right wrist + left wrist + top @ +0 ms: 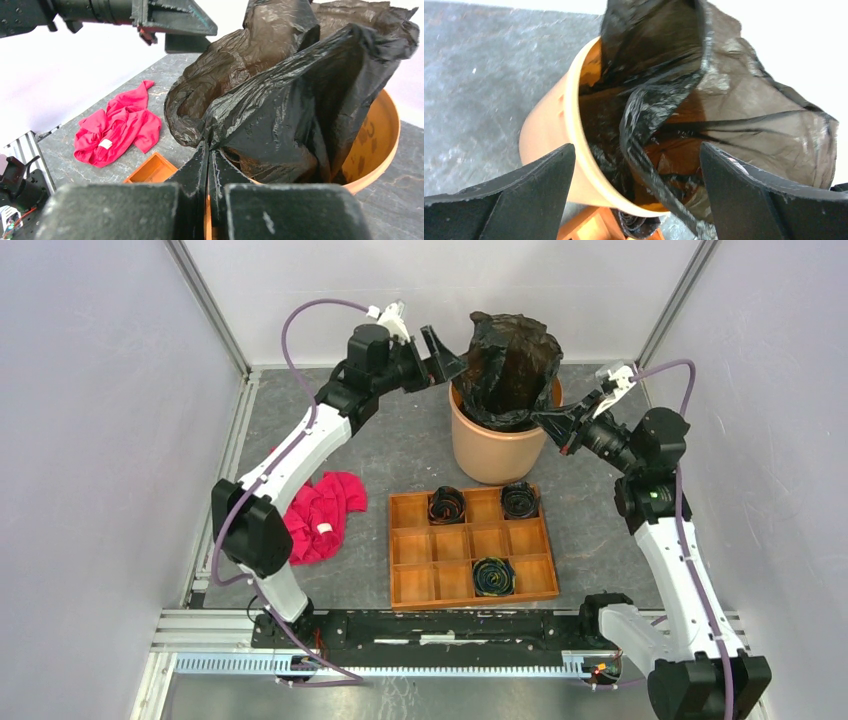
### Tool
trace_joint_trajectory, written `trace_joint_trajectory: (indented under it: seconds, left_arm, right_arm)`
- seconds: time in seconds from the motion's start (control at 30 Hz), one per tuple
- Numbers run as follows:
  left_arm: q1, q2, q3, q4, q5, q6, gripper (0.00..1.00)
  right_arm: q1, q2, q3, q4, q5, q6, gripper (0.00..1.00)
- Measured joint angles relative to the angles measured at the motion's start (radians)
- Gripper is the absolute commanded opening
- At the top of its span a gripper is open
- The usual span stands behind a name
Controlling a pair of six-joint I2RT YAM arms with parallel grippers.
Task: Put the trash bags into the trash bin
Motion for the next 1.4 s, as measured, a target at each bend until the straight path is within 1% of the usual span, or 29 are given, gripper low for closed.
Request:
trace_joint_trajectory:
  seconds: [0.23, 0.27, 0.37, 0.43, 0.47, 0.5, 0.53, 0.6, 0.63, 0.7, 0.73, 0.77, 0.83, 0.9, 0.93, 0.97, 1.0, 1.07, 1.13, 1.27, 1.3, 1.4]
  left_arm:
    - [0.0, 0.136, 0.229, 0.037, 0.08, 0.123, 1.0]
    - [0.0, 0.163, 0.261, 0.042, 0.104, 0.127, 0.97]
    - [0.0, 0.23, 0.327, 0.066, 0.177, 0.122, 0.81]
    - [0.0, 0.26, 0.34, 0.072, 0.208, 0.109, 0.68]
    - [0.0, 0.272, 0.34, 0.07, 0.214, 0.103, 0.64]
    - [0.0, 0.281, 0.34, 0.063, 0.217, 0.101, 0.51]
    - [0.0, 0.288, 0.34, 0.048, 0.214, 0.101, 0.41]
    - [0.0, 0.293, 0.34, 0.011, 0.198, 0.099, 0.24]
    - [0.0, 0.293, 0.34, -0.008, 0.192, 0.098, 0.17]
    - [0.003, 0.293, 0.346, -0.039, 0.176, 0.094, 0.1]
    - [0.005, 0.293, 0.346, -0.047, 0.17, 0.092, 0.04]
    - [0.007, 0.293, 0.344, -0.05, 0.164, 0.089, 0.02]
    - [0.014, 0.277, 0.306, -0.035, 0.143, 0.072, 0.02]
    - [0.025, 0.224, 0.191, 0.01, 0.129, 0.036, 0.02]
    - [0.028, 0.195, 0.137, 0.023, 0.129, 0.017, 0.02]
    - [0.031, 0.163, 0.066, 0.06, 0.13, -0.005, 0.02]
    - [0.036, 0.13, 0.002, 0.09, 0.13, -0.027, 0.02]
    - [0.04, 0.086, -0.087, 0.143, 0.13, -0.065, 0.02]
    - [0.04, 0.058, -0.136, 0.182, 0.131, -0.092, 0.02]
    - [0.04, 0.024, -0.198, 0.229, 0.136, -0.136, 0.02]
    - [0.04, 0.023, -0.205, 0.237, 0.14, -0.144, 0.02]
    - [0.042, 0.023, -0.22, 0.251, 0.15, -0.166, 0.02]
  right_arm:
    - [-0.002, -0.049, -0.001, -0.022, 0.018, -0.037, 0.0]
    - [-0.002, -0.051, -0.002, -0.025, 0.021, -0.039, 0.01]
    - [-0.002, -0.059, -0.004, -0.04, 0.034, -0.051, 0.0]
    - [-0.002, -0.066, -0.007, -0.05, 0.043, -0.058, 0.0]
    - [-0.002, -0.069, -0.008, -0.055, 0.046, -0.062, 0.0]
    - [-0.002, -0.073, -0.008, -0.06, 0.051, -0.065, 0.01]
    - [-0.002, -0.076, -0.008, -0.062, 0.055, -0.068, 0.01]
    - [-0.002, -0.082, -0.01, -0.07, 0.061, -0.073, 0.01]
    - [-0.002, -0.085, -0.013, -0.076, 0.063, -0.074, 0.01]
    - [-0.002, -0.09, -0.015, -0.093, 0.078, -0.075, 0.01]
    - [-0.002, -0.091, -0.015, -0.105, 0.096, -0.076, 0.01]
    - [-0.002, -0.093, -0.015, -0.124, 0.13, -0.076, 0.01]
    - [-0.002, -0.103, -0.019, -0.175, 0.227, -0.07, 0.02]
    - [-0.002, -0.13, -0.051, -0.204, 0.328, -0.049, 0.09]
    - [-0.002, -0.147, -0.075, -0.214, 0.36, -0.039, 0.14]
    - [-0.002, -0.167, -0.108, -0.221, 0.389, -0.027, 0.17]
    - [-0.002, -0.177, -0.129, -0.23, 0.401, -0.018, 0.19]
    - [-0.002, -0.184, -0.161, -0.274, 0.419, -0.005, 0.3]
    - [-0.002, -0.177, -0.162, -0.311, 0.443, -0.002, 0.42]
    - [-0.002, -0.21, -0.154, -0.357, 0.472, -0.028, 0.72]
    - [-0.002, -0.219, -0.141, -0.37, 0.469, -0.04, 0.77]
    - [-0.002, -0.215, -0.041, -0.402, 0.443, -0.082, 0.84]
